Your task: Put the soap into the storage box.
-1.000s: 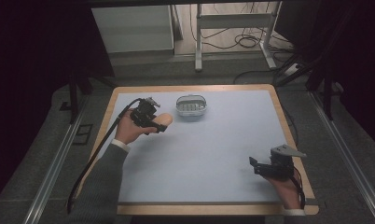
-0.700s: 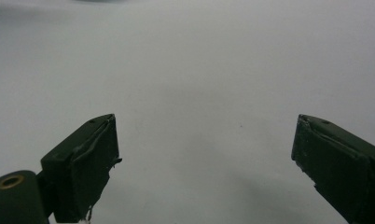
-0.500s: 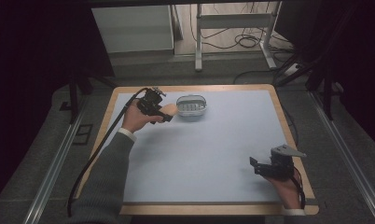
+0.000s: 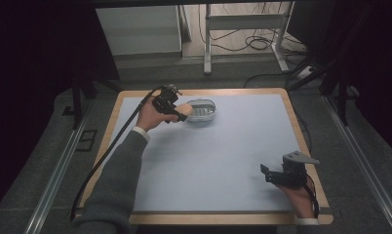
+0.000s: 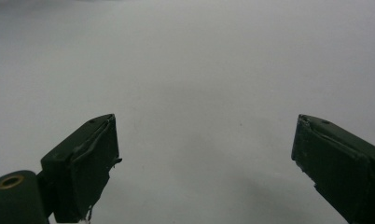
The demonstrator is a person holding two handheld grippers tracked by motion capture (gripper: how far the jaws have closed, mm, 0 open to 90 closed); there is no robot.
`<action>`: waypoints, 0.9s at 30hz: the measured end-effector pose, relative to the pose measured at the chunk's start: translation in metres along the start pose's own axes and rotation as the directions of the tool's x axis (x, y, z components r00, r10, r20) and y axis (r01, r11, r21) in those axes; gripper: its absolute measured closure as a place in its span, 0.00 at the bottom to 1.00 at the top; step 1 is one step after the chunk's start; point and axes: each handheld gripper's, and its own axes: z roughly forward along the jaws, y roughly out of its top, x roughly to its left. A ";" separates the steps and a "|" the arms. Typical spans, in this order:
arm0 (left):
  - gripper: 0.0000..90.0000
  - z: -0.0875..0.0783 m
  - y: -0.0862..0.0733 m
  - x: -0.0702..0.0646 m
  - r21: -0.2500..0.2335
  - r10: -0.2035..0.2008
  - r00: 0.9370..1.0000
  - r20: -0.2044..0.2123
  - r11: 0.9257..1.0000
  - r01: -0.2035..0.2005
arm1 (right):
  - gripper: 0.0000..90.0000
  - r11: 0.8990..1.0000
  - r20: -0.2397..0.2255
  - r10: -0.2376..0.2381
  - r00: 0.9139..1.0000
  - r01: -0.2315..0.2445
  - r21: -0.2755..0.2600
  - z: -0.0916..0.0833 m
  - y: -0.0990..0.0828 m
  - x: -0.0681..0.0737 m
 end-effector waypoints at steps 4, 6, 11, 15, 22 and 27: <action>0.36 0.009 0.006 0.002 0.015 0.017 1.000 0.006 1.000 -0.017 | 0.08 1.000 0.003 0.006 1.000 -0.006 -0.001 -0.001 0.000 -0.003; 0.36 0.013 0.010 0.002 0.019 0.023 1.000 0.007 1.000 -0.023 | 0.08 1.000 0.003 0.007 1.000 -0.007 0.000 0.000 -0.001 -0.003; 0.36 0.022 0.018 0.007 0.041 0.027 1.000 0.010 0.999 -0.028 | 0.08 1.000 0.007 0.006 1.000 -0.006 0.002 0.000 -0.001 -0.004; 0.36 0.028 0.023 0.011 0.041 0.022 1.000 0.011 0.999 -0.023 | 0.08 1.000 0.003 0.008 1.000 -0.008 0.002 0.000 -0.001 -0.004; 0.36 0.038 0.036 0.013 0.042 0.048 0.999 0.016 0.998 -0.049 | 0.08 1.000 0.006 0.010 1.000 -0.010 0.006 0.001 -0.001 -0.005; 0.36 0.047 0.046 0.013 0.061 0.071 0.997 0.021 0.995 -0.072 | 0.08 1.000 0.007 0.006 1.000 -0.006 0.010 0.001 -0.001 -0.005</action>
